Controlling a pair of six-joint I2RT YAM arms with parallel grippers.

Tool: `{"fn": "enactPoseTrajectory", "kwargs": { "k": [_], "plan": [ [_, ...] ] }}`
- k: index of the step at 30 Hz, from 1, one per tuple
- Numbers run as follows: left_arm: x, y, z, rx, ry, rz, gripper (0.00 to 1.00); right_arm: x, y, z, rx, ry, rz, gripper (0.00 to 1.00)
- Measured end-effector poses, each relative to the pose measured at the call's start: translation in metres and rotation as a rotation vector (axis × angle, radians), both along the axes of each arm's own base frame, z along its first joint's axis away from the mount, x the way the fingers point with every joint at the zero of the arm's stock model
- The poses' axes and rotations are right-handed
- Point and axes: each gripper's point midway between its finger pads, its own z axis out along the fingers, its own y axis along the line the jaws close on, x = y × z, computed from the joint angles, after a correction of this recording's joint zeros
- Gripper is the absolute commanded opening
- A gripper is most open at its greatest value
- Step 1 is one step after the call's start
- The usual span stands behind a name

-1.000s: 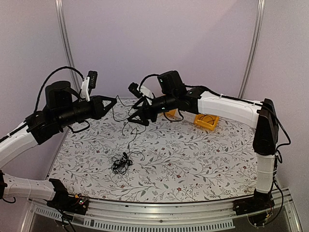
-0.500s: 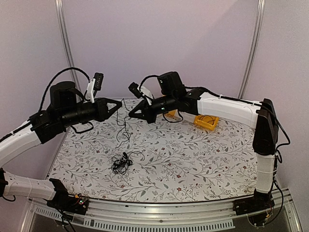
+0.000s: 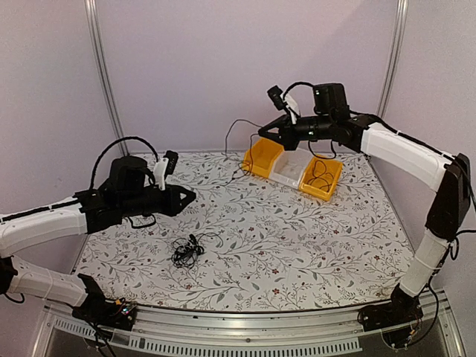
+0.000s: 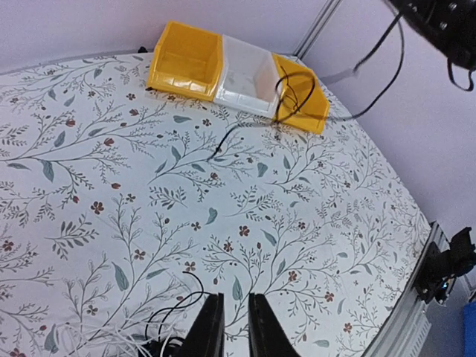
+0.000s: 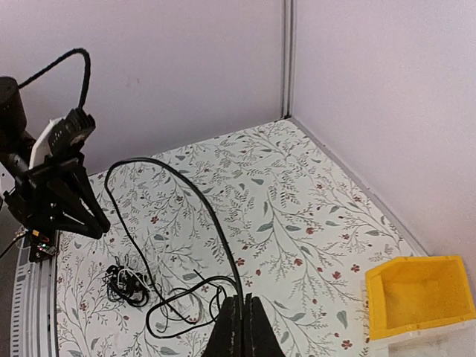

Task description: Untangle the cables

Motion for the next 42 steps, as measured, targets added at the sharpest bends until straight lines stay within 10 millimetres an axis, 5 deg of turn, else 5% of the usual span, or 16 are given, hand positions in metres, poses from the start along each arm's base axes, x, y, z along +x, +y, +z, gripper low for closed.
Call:
{"fn": "enactPoseTrajectory", "kwargs": {
  "k": [5, 11, 19, 42],
  "plan": [
    [0.008, -0.006, -0.044, 0.071, 0.059, 0.001, 0.20, 0.038, -0.083, 0.059, 0.059, -0.107, -0.174, 0.00],
    [0.016, -0.015, -0.054, 0.068, 0.061, -0.008, 0.22, 0.064, -0.136, 0.071, 0.046, -0.150, -0.295, 0.00],
    [0.018, -0.020, -0.046, 0.035, 0.034, -0.023, 0.23, 0.086, -0.183, 0.061, 0.015, -0.131, -0.401, 0.00],
    [0.019, -0.025, -0.049, 0.019, 0.035, -0.037, 0.24, 0.110, -0.263, 0.026, -0.018, -0.006, -0.597, 0.00]
  ]
}}
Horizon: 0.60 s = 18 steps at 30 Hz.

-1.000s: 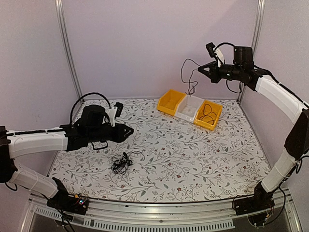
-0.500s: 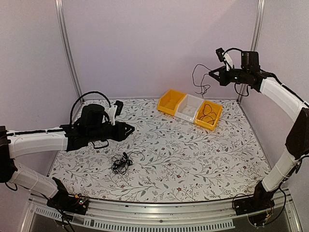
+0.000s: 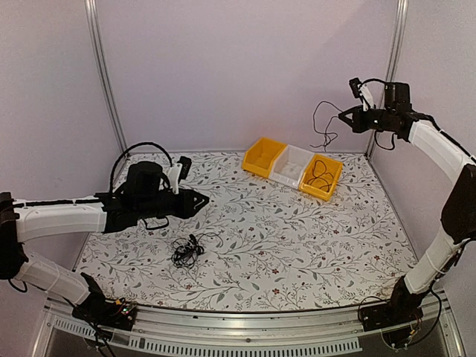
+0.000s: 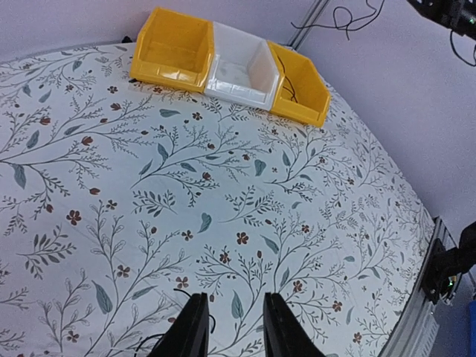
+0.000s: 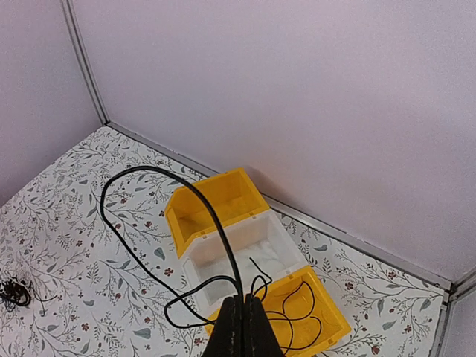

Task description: Untangle the cables

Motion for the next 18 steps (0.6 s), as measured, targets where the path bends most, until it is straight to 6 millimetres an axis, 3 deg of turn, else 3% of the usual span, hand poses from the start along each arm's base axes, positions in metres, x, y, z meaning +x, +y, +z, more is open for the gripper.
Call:
{"fn": "enactPoseTrajectory", "kwargs": {
  "k": [6, 18],
  "plan": [
    [0.000, -0.001, -0.002, -0.002, 0.005, -0.003, 0.24, 0.007, -0.015, -0.010, 0.005, 0.028, -0.034, 0.00],
    [-0.002, 0.000, -0.010, 0.003, 0.018, -0.002, 0.24, 0.023, -0.024, -0.068, -0.013, 0.160, -0.071, 0.00]
  ]
}}
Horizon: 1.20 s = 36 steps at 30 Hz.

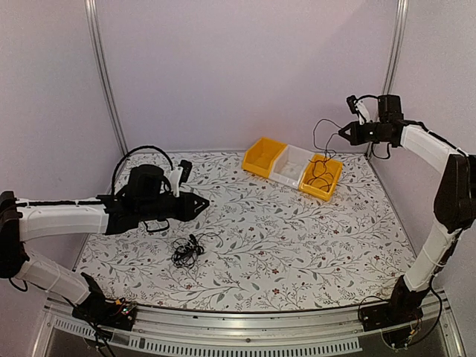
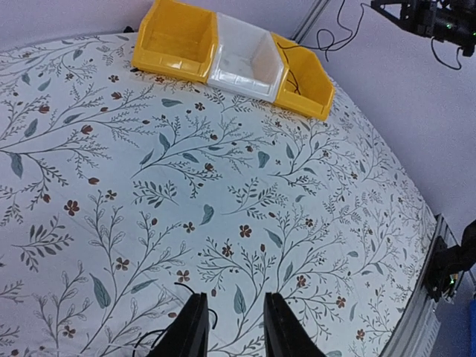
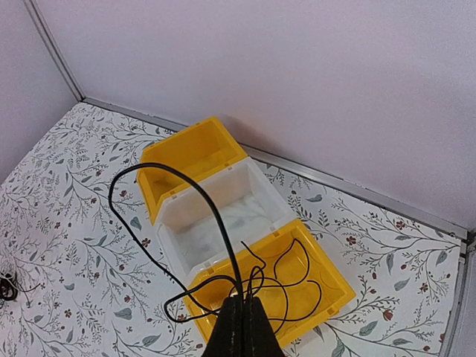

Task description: Untangle the cables

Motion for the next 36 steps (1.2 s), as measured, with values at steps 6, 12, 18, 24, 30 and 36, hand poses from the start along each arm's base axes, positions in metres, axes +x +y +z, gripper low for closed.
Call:
{"fn": "enactPoseTrajectory", "kwargs": {
  "k": [6, 12, 18, 24, 30, 36],
  "plan": [
    [-0.001, 0.000, -0.005, 0.005, 0.009, 0.001, 0.25, 0.002, -0.004, -0.009, -0.007, 0.023, -0.014, 0.00],
    [0.000, -0.001, -0.010, 0.010, 0.018, -0.001, 0.25, 0.001, -0.015, -0.020, -0.019, 0.052, -0.046, 0.00],
    [0.002, -0.003, -0.013, 0.011, 0.021, -0.005, 0.25, -0.002, -0.020, -0.033, -0.031, 0.090, -0.055, 0.00],
    [0.002, -0.004, -0.016, 0.009, 0.026, -0.004, 0.25, 0.009, -0.017, -0.065, -0.026, 0.160, -0.045, 0.00],
    [0.000, -0.002, -0.021, 0.012, 0.038, -0.002, 0.26, 0.028, -0.014, -0.106, -0.011, 0.250, -0.033, 0.00],
    [-0.001, 0.000, -0.024, 0.019, 0.044, 0.001, 0.26, 0.036, -0.013, -0.135, 0.001, 0.315, -0.031, 0.00]
  ]
}}
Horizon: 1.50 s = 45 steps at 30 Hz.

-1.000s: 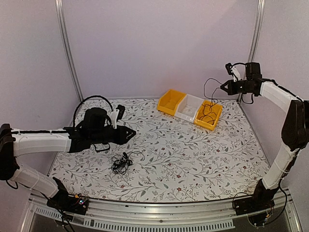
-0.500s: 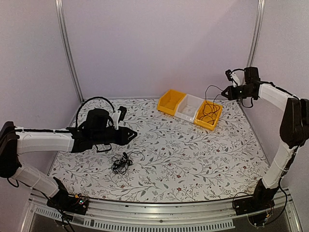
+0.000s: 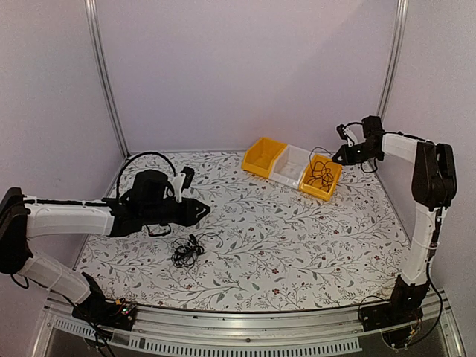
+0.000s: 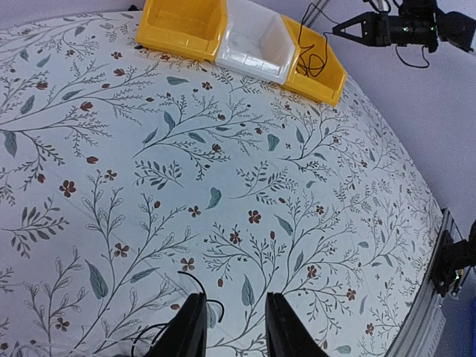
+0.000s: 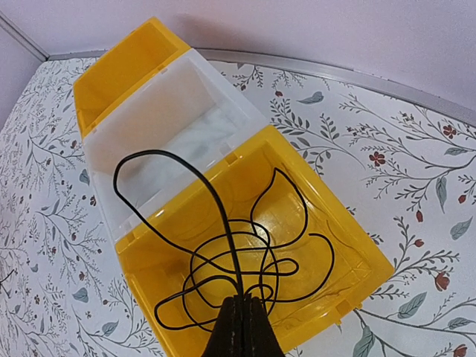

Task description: Untangle the cables

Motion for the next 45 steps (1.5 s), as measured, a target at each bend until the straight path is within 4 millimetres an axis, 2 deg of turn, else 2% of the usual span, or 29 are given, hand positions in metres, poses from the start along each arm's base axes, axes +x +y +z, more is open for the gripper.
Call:
{"fn": "enactPoseTrajectory", "kwargs": {
  "k": [9, 16, 26, 29, 33, 36, 39, 43, 45],
  "plan": [
    [0.000, 0.000, -0.002, 0.003, 0.005, -0.001, 0.26, 0.018, -0.008, -0.024, -0.101, 0.016, -0.030, 0.00],
    [0.000, -0.001, -0.007, 0.010, 0.015, -0.004, 0.26, 0.016, -0.019, -0.043, -0.219, 0.037, -0.060, 0.00],
    [0.000, -0.003, -0.014, 0.017, 0.027, -0.012, 0.26, 0.008, -0.031, -0.030, -0.377, 0.012, -0.062, 0.00],
    [-0.001, -0.004, -0.019, 0.021, 0.039, -0.019, 0.26, 0.007, -0.024, -0.028, -0.417, 0.019, -0.035, 0.00],
    [-0.001, -0.005, -0.019, 0.020, 0.038, -0.021, 0.26, 0.018, -0.003, -0.026, -0.462, 0.003, 0.004, 0.00],
    [-0.001, -0.005, -0.019, 0.020, 0.039, -0.020, 0.26, 0.025, 0.009, -0.038, -0.511, 0.021, 0.022, 0.00],
    [-0.001, -0.005, -0.018, 0.019, 0.037, -0.020, 0.26, 0.028, 0.013, -0.058, -0.567, 0.060, 0.034, 0.00],
    [-0.002, -0.003, -0.017, 0.016, 0.034, -0.020, 0.26, 0.027, 0.010, -0.087, -0.623, 0.122, 0.044, 0.00],
    [-0.003, -0.002, -0.018, 0.015, 0.034, -0.020, 0.26, 0.025, 0.007, -0.095, -0.642, 0.145, 0.045, 0.06]
  ]
}}
